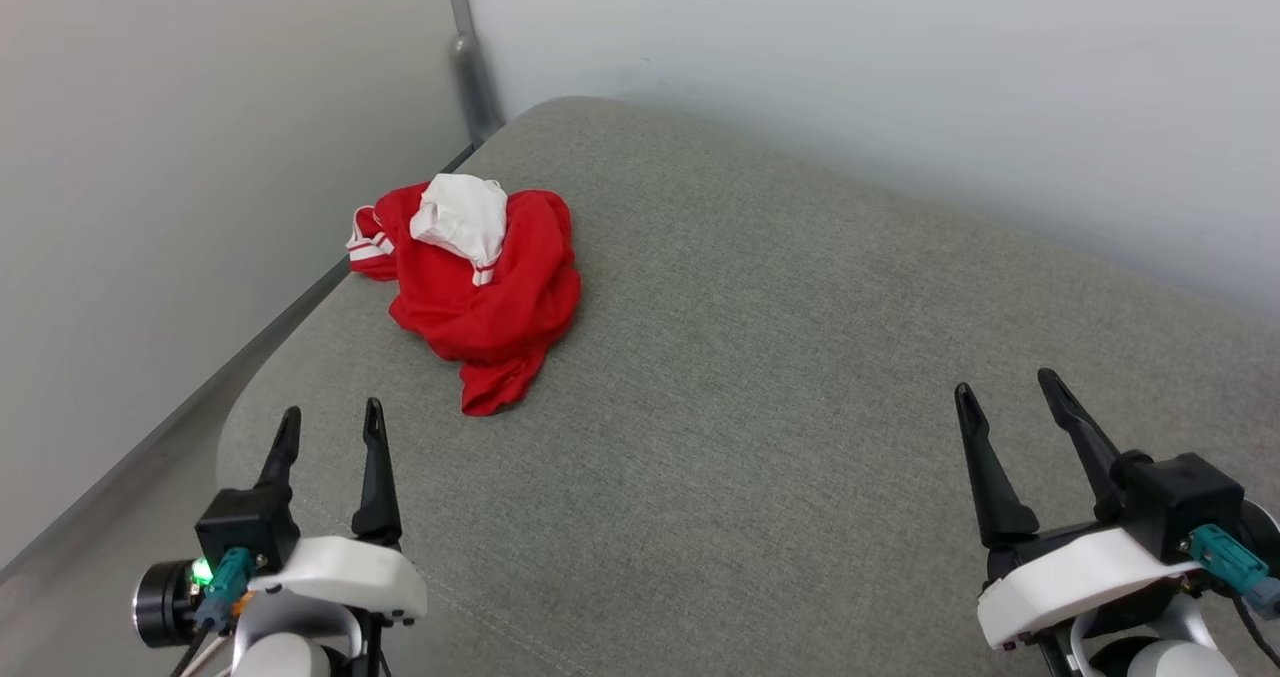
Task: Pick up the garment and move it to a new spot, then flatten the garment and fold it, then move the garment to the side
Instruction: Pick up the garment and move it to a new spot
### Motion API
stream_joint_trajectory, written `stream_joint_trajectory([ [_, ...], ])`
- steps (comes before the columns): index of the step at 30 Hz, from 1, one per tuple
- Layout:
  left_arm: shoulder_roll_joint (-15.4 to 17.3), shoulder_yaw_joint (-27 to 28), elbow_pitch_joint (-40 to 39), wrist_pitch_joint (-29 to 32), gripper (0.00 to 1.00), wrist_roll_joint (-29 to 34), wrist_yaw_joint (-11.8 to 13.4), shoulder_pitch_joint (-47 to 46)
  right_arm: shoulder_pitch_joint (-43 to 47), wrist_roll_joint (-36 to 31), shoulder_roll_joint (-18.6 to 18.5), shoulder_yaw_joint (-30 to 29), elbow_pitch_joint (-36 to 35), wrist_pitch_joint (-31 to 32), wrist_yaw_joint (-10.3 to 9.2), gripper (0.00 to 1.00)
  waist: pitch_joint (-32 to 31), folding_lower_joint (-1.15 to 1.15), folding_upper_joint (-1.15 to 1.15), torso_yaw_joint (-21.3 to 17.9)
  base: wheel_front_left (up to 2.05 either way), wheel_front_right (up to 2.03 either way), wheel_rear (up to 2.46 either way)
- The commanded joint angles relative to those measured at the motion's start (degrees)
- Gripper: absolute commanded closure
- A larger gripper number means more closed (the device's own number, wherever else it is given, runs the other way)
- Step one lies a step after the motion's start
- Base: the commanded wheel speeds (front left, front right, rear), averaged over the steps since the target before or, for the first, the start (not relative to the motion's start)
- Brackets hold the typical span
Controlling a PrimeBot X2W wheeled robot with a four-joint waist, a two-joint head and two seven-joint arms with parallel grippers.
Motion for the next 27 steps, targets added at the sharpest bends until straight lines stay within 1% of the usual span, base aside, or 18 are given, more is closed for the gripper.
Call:
stream_joint_trajectory([
  [1, -0.1, 0.2, 0.2, -0.2, 0.00, 0.1, 0.4, -1.8, -0.7, 0.0, 0.1, 0.1, -0.4, 0.2, -0.04, 0.00, 0.6, 0.00, 0.00, -0.4, 0.00, 0.00, 0.00],
  [4, 0.4, 1.0, 2.1, 0.0, 0.00, -0.6, 0.8, -4.9, -1.8, -0.7, 0.1, 0.4, -1.1, 0.8, -0.04, 0.00, 2.5, 0.00, 0.00, -1.7, 0.00, 0.00, 0.00],
  [7, 1.6, 1.5, 3.7, 1.1, 0.00, -1.4, 0.3, -10.2, -3.4, -1.7, 0.1, 0.7, -2.3, 1.7, -0.04, 0.00, 5.6, 0.00, 0.00, -3.4, 0.00, 0.00, 0.00],
  [9, 2.4, 2.1, 5.1, 2.8, 0.00, -2.6, -0.1, -13.9, -4.8, -2.5, 0.1, 1.1, -3.0, 2.4, -0.04, 0.00, 8.0, 0.00, 0.00, -4.9, 0.00, 0.00, 0.00],
  [12, 4.6, 3.4, 7.3, 6.9, 0.00, -4.5, -1.2, -20.7, -7.2, -3.5, 0.0, 1.5, -4.2, 3.0, -0.04, 0.00, 11.9, 0.00, 0.00, -7.3, 0.00, 0.00, 0.00],
  [15, 7.3, 4.3, 10.0, 13.1, 0.00, -6.5, -2.2, -26.9, -9.3, -3.9, -0.5, 1.7, -5.3, 3.4, -0.04, 0.00, 15.6, 0.00, 0.00, -9.7, 0.00, 0.00, 0.00],
  [19, 11.9, 5.2, 14.4, 24.4, 0.00, -8.1, -2.8, -33.4, -11.7, -4.0, -0.9, 2.0, -6.1, 3.0, -0.04, 0.00, 20.1, 0.00, 0.00, -12.9, 0.00, 0.00, 0.00],
  [23, 16.0, 6.2, 19.0, 36.3, 0.00, -10.2, -3.3, -37.2, -13.6, -3.8, -0.7, 2.3, -6.2, 2.3, -0.04, 0.00, 24.0, 0.00, 0.00, -15.9, 0.00, 0.00, 0.00],
  [27, 19.1, 7.1, 22.7, 44.9, 0.00, -12.0, -3.5, -39.3, -15.0, -3.4, -0.5, 2.5, -5.4, 1.2, -0.03, 0.00, 26.9, 0.00, 0.00, -18.2, 0.00, 0.00, 0.00],
])
